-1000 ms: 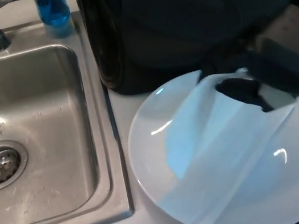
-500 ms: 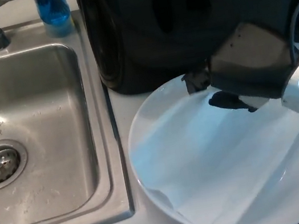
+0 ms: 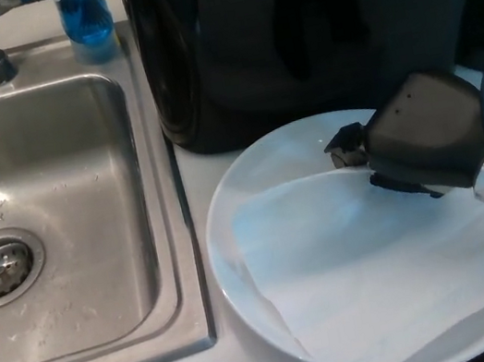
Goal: Walk towards the tissue paper container and pull out a piece of tissue paper and use it to wipe the plate
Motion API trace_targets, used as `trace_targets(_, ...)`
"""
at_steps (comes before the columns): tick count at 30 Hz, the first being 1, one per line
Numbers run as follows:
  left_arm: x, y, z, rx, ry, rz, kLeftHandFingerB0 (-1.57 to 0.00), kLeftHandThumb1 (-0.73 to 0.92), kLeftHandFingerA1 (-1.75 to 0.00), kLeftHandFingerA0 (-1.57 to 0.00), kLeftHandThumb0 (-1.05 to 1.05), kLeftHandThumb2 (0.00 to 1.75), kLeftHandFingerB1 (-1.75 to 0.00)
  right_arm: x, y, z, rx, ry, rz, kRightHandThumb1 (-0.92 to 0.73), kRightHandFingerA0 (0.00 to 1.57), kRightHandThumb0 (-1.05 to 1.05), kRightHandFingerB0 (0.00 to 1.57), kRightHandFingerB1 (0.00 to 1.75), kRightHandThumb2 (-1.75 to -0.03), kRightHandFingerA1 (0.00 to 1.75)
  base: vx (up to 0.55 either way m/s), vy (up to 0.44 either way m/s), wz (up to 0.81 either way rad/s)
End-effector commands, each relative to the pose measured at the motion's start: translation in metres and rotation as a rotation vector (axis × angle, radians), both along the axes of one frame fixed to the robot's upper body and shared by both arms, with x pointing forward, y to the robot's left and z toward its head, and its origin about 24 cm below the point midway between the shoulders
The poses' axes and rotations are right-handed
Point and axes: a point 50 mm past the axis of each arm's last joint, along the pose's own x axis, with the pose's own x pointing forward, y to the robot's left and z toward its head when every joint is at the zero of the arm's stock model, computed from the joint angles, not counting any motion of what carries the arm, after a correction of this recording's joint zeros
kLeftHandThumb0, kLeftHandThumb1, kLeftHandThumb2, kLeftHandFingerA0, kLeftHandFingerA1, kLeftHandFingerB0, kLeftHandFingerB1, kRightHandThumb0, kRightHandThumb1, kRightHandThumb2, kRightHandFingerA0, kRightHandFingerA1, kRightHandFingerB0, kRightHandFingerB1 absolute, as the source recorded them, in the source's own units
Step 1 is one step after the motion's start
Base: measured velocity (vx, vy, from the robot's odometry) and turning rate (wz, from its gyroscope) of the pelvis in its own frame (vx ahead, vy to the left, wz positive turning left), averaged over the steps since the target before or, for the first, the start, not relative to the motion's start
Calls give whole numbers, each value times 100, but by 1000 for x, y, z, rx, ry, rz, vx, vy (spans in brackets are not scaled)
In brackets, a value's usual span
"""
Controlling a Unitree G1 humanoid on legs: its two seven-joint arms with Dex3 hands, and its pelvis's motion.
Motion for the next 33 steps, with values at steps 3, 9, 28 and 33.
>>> trace_targets(3, 2, 4, 4, 28, -34, -11, -95, 49, -102, -104, 0, 107, -71, -10, -7, -30, -86, 29, 62, -58, 100, -37, 84, 80, -67, 171, 0, 0, 0)
trace_targets(9, 3, 4, 4, 23, -42, -7, -95, 49, -104, -105, -2, 107, -72, -12, -7, -32, -47, -6, 84, -47, 129, -43, 80, 85, -96, 140, 0, 0, 0)
trace_targets(28, 9, 6, 5, 56, -55, -28, -93, 48, -101, -106, 0, 109, -70, -27, 20, -60, -21, 39, 236, -55, 107, -30, 89, 89, -92, 169, 0, 0, 0)
trace_targets(33, 9, 6, 5, 57, -55, -28, -93, 48, -101, -106, 0, 109, -70, -27, 20, -61, -20, 37, 237, -55, 107, -30, 89, 89, -92, 169, 0, 0, 0)
